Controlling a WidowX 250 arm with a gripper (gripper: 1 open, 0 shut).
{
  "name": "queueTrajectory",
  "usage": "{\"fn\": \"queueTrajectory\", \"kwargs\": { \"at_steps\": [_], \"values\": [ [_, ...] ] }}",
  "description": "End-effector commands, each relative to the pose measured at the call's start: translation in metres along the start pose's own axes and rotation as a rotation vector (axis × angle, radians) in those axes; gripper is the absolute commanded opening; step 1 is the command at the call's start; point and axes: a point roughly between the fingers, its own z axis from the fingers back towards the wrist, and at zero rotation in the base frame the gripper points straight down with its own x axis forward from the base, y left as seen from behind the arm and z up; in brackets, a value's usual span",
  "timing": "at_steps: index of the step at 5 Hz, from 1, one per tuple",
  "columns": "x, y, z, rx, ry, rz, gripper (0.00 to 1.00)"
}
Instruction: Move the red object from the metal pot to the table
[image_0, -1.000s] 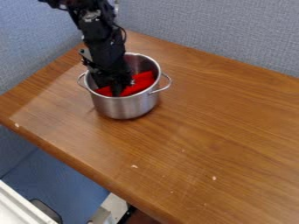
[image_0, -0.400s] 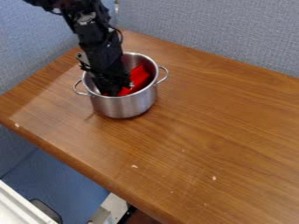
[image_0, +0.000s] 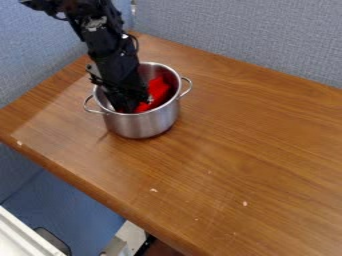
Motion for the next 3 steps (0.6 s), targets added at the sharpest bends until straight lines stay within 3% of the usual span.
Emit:
{"fn": "queueTrajectory", "kwargs": {
  "at_steps": [1,3],
  "values": [
    [-0.0308,-0.0101,-0.0163,-0.05,0.094,0.035,0.0],
    [-0.0334,-0.0086,-0.0134,-0.049,0.087,0.063,0.0]
  ]
}}
